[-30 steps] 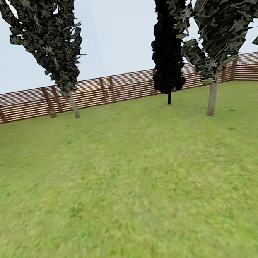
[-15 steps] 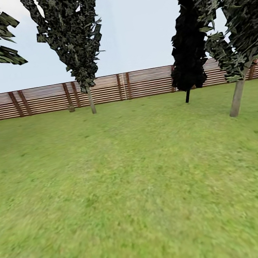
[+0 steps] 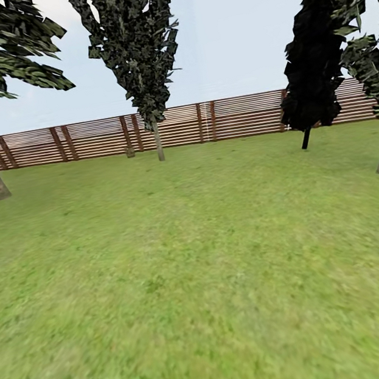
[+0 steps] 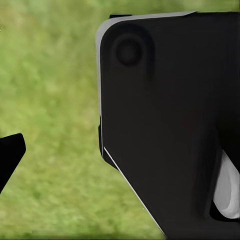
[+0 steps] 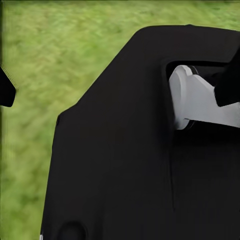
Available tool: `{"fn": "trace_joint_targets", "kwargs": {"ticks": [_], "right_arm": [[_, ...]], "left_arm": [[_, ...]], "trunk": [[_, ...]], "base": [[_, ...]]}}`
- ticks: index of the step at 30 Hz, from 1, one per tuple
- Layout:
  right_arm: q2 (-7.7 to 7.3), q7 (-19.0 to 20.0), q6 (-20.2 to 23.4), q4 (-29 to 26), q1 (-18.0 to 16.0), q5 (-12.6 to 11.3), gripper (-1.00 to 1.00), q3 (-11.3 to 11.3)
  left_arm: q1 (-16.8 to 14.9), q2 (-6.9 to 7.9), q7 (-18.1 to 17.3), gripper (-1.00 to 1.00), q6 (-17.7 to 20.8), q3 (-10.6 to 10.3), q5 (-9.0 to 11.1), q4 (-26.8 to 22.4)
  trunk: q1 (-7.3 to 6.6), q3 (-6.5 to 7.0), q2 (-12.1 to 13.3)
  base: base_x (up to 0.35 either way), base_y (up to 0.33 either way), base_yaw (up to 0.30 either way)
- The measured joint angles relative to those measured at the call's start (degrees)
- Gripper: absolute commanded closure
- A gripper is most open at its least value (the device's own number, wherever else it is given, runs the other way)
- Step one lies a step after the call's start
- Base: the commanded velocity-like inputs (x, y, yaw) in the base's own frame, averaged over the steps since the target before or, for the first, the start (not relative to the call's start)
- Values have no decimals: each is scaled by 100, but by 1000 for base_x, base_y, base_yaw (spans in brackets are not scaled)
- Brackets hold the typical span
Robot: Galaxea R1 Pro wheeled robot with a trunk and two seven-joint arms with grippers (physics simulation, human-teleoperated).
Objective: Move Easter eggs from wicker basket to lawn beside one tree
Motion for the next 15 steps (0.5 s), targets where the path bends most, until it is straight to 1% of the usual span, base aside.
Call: {"fn": "trace_joint_targets", "kwargs": {"ticks": [5,13,15], "right_arm": [[0,0,0,1,0,0,-100,0],[0,0,0,1,0,0,-100,0],[0,0,0,1,0,0,-100,0]], "left_arm": [[0,0,0,-100,0,0,0,2],[0,0,0,-100,0,0,-5,2],[0,0,0,-100,0,0,-4,2]], "trunk": [[-110,76,200],[-110,55,202],[-154,85,281]], "base": [[0,0,273],[0,0,273],[0,0,273]]}}
